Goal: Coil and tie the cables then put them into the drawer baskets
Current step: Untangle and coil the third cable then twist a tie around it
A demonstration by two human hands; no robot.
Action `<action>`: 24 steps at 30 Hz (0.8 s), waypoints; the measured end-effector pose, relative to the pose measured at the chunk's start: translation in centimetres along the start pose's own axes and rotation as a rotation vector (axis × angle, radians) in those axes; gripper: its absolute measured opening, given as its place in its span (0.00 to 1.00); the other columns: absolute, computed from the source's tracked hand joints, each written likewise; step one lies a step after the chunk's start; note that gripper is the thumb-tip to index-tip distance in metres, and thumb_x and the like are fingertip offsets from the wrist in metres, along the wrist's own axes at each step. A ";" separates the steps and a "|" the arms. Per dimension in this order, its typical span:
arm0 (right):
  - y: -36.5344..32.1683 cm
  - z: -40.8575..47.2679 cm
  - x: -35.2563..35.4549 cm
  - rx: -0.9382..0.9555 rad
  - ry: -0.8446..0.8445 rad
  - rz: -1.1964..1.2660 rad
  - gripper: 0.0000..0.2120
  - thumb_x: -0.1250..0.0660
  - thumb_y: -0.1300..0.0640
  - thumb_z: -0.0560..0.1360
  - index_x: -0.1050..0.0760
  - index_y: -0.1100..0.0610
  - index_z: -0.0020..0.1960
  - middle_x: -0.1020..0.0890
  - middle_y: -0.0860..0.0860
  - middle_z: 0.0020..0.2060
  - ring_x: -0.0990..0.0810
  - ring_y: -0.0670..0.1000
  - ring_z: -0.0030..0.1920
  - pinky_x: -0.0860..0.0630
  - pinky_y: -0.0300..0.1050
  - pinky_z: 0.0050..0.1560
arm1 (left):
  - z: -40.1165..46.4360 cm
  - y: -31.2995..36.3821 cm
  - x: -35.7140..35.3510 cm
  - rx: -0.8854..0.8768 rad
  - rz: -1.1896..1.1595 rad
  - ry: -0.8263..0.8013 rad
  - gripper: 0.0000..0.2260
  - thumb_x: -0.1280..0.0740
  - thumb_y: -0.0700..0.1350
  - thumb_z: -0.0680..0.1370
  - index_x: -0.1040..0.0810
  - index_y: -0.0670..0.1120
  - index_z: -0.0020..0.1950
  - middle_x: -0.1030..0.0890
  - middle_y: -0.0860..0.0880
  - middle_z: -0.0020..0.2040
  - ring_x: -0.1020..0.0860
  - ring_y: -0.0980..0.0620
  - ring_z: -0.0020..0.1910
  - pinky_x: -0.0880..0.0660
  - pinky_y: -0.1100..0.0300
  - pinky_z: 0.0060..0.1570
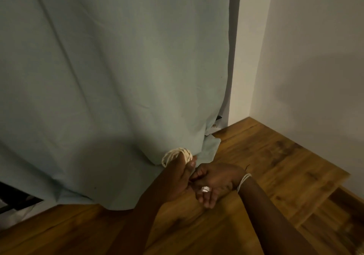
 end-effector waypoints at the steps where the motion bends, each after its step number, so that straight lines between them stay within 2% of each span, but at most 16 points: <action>1: 0.1 -0.5 -0.1 -0.085 -0.084 0.011 0.17 0.44 0.61 0.84 0.31 0.71 0.68 0.17 0.55 0.38 0.15 0.48 0.34 0.16 0.42 0.37 | -0.2 0.0 -0.5 -0.020 0.055 -0.021 0.31 0.49 0.64 0.78 0.27 0.38 0.59 0.23 0.46 0.54 0.25 0.56 0.52 0.32 0.67 0.55; 2: 0.1 -1.0 0.1 -0.089 -0.125 0.029 0.19 0.45 0.61 0.84 0.34 0.73 0.70 0.16 0.56 0.39 0.14 0.50 0.36 0.16 0.43 0.39 | -0.2 -0.1 -0.9 -0.027 0.090 -0.052 0.29 0.50 0.63 0.78 0.28 0.38 0.58 0.24 0.45 0.51 0.25 0.53 0.51 0.31 0.61 0.56; 4: -0.5 -1.8 1.4 0.075 -0.138 0.096 0.18 0.42 0.63 0.83 0.32 0.74 0.68 0.15 0.58 0.41 0.14 0.54 0.41 0.16 0.46 0.43 | -0.4 -0.4 -1.4 -0.002 0.086 -0.118 0.22 0.48 0.58 0.82 0.29 0.40 0.59 0.26 0.47 0.51 0.25 0.52 0.51 0.29 0.58 0.55; 5: -0.7 -2.3 1.8 0.191 -0.148 0.124 0.16 0.41 0.64 0.82 0.30 0.72 0.67 0.15 0.60 0.44 0.14 0.56 0.44 0.16 0.48 0.45 | -0.4 -0.6 -1.4 0.035 0.041 -0.117 0.20 0.47 0.55 0.83 0.30 0.41 0.63 0.25 0.48 0.55 0.25 0.53 0.55 0.29 0.60 0.57; 6: -1.0 -2.8 1.9 0.292 -0.160 0.143 0.15 0.40 0.65 0.82 0.29 0.71 0.66 0.16 0.61 0.48 0.14 0.57 0.47 0.17 0.49 0.49 | -0.4 -0.8 -1.1 0.068 -0.014 -0.086 0.18 0.47 0.54 0.83 0.31 0.43 0.66 0.26 0.49 0.59 0.26 0.55 0.59 0.30 0.66 0.59; 8: -1.5 -3.1 1.3 0.447 -0.124 0.146 0.13 0.38 0.69 0.80 0.27 0.70 0.64 0.18 0.65 0.54 0.16 0.59 0.53 0.18 0.51 0.55 | -0.3 -1.1 -0.9 0.109 -0.141 -0.021 0.18 0.46 0.54 0.83 0.29 0.45 0.66 0.25 0.51 0.61 0.27 0.59 0.59 0.34 0.76 0.57; 10: -2.0 -2.9 0.9 0.583 0.089 0.068 0.11 0.34 0.70 0.78 0.24 0.70 0.60 0.17 0.65 0.53 0.16 0.59 0.53 0.19 0.49 0.54 | -0.2 -1.5 -0.9 0.201 -0.278 0.007 0.21 0.47 0.60 0.80 0.28 0.47 0.61 0.21 0.51 0.54 0.23 0.57 0.53 0.29 0.69 0.54; 12: -2.2 -3.1 1.5 0.722 0.451 -0.018 0.07 0.29 0.70 0.74 0.20 0.65 0.52 0.14 0.54 0.45 0.16 0.51 0.46 0.19 0.45 0.48 | 0.0 -2.1 -0.8 0.266 -0.359 0.029 0.20 0.48 0.62 0.79 0.29 0.47 0.54 0.23 0.51 0.42 0.22 0.56 0.40 0.25 0.59 0.44; 13: -2.0 -3.4 2.2 0.761 0.659 -0.049 0.07 0.27 0.68 0.73 0.19 0.61 0.50 0.15 0.48 0.42 0.17 0.47 0.42 0.20 0.41 0.44 | 0.1 -2.0 -0.6 0.269 -0.405 0.037 0.19 0.47 0.59 0.81 0.29 0.44 0.52 0.25 0.50 0.36 0.25 0.56 0.33 0.27 0.58 0.37; 15: -1.1 -3.8 3.4 0.729 1.022 -0.149 0.14 0.23 0.60 0.70 0.22 0.54 0.53 0.20 0.42 0.43 0.21 0.42 0.43 0.25 0.35 0.42 | 0.3 -2.2 -0.2 0.256 -0.485 0.048 0.18 0.47 0.53 0.84 0.28 0.39 0.53 0.27 0.43 0.31 0.28 0.51 0.26 0.30 0.57 0.30; 17: -0.8 -3.4 3.8 0.648 1.174 -0.336 0.23 0.23 0.48 0.69 0.25 0.49 0.61 0.23 0.42 0.53 0.25 0.42 0.51 0.26 0.36 0.48 | 0.4 -2.7 0.2 0.258 -0.522 0.062 0.17 0.46 0.53 0.84 0.25 0.43 0.54 0.24 0.37 0.34 0.25 0.37 0.32 0.30 0.58 0.29; 18: -0.7 -2.9 3.8 0.616 1.169 -0.408 0.27 0.27 0.42 0.69 0.28 0.47 0.65 0.25 0.43 0.59 0.27 0.43 0.56 0.26 0.40 0.54 | 0.4 -2.9 0.3 0.267 -0.536 0.067 0.16 0.46 0.55 0.83 0.24 0.46 0.53 0.21 0.37 0.36 0.24 0.34 0.35 0.28 0.58 0.30; 20: -0.6 -2.3 3.7 0.543 1.105 -0.440 0.33 0.35 0.34 0.70 0.33 0.43 0.72 0.29 0.47 0.69 0.31 0.49 0.66 0.30 0.49 0.66 | 0.4 -3.0 0.4 0.275 -0.598 0.048 0.19 0.45 0.58 0.81 0.25 0.44 0.56 0.16 0.43 0.40 0.24 0.35 0.35 0.25 0.49 0.38; 22: -0.3 -1.8 3.8 0.468 1.030 -0.451 0.37 0.38 0.31 0.68 0.38 0.40 0.75 0.35 0.49 0.75 0.37 0.52 0.73 0.38 0.55 0.72 | 0.1 -2.8 0.1 0.254 -0.733 -0.003 0.22 0.44 0.58 0.81 0.27 0.41 0.63 0.15 0.43 0.49 0.26 0.47 0.24 0.25 0.37 0.52; 23: -0.1 -1.6 3.9 0.416 0.981 -0.495 0.40 0.39 0.30 0.66 0.40 0.40 0.76 0.37 0.49 0.77 0.39 0.53 0.75 0.39 0.57 0.74 | 0.0 -2.6 0.2 0.236 -0.824 -0.025 0.22 0.45 0.56 0.82 0.28 0.41 0.65 0.16 0.42 0.53 0.30 0.52 0.22 0.26 0.35 0.58; 24: 0.1 -1.3 3.9 0.342 0.926 -0.575 0.43 0.39 0.29 0.64 0.42 0.40 0.77 0.38 0.49 0.78 0.40 0.55 0.76 0.39 0.59 0.74 | -0.1 -2.5 0.5 0.221 -0.916 -0.037 0.21 0.46 0.55 0.82 0.28 0.43 0.66 0.17 0.41 0.57 0.31 0.52 0.23 0.27 0.38 0.62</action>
Point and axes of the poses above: each hand's wrist, its own z-axis towards the middle knuckle, its own x-axis out of the back of the hand, y = z × x, the point moved 6 cm from there along z, towards the middle knuckle
